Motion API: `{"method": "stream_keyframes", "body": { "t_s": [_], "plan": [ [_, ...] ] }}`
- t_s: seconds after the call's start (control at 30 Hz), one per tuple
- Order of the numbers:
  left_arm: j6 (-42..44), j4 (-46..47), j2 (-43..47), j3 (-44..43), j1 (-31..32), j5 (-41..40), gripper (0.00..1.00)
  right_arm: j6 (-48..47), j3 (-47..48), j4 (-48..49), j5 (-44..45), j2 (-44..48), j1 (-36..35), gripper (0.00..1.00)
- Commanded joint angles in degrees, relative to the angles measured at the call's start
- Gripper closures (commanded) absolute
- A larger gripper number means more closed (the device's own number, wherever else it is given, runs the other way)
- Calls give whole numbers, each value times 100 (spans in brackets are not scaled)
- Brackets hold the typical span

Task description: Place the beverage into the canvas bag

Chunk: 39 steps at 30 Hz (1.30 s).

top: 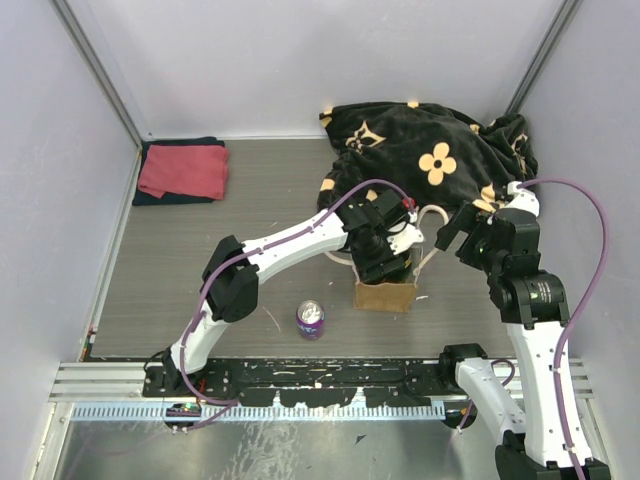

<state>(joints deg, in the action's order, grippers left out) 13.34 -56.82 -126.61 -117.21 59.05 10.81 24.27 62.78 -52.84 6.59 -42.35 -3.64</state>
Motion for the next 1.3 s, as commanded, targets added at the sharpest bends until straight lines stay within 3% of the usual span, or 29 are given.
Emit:
{"method": "stream_keyframes", "body": {
  "t_s": [0.0, 0.13, 0.23, 0.57, 0.93, 1.1, 1.27],
  "plan": [
    [5, -211, 47, 8, -9, -79, 91, -72, 6, 98, 58, 46, -13, 0],
    [-65, -470, 85, -371, -3, 3, 47, -18, -33, 128, -5, 73, -8, 0],
    [-78, -645, 148, -649, 16, 35, 33, 22, -22, 159, -67, 65, -9, 0],
    [-211, -1048, 325, -1039, 89, 166, 18, 32, 119, 153, -105, 34, -13, 0],
    [-264, -1120, 616, -1262, 106, 18, 14, 39, 115, 61, -73, 86, -12, 0],
    [-312, -1109, 1593, -1387, 71, -397, 6, -25, 187, -13, -44, 63, -11, 0],
    [-384, -1195, 2924, -204, -136, -580, 2, -29, 230, -16, -86, 1, -11, 0]
  ]
}}
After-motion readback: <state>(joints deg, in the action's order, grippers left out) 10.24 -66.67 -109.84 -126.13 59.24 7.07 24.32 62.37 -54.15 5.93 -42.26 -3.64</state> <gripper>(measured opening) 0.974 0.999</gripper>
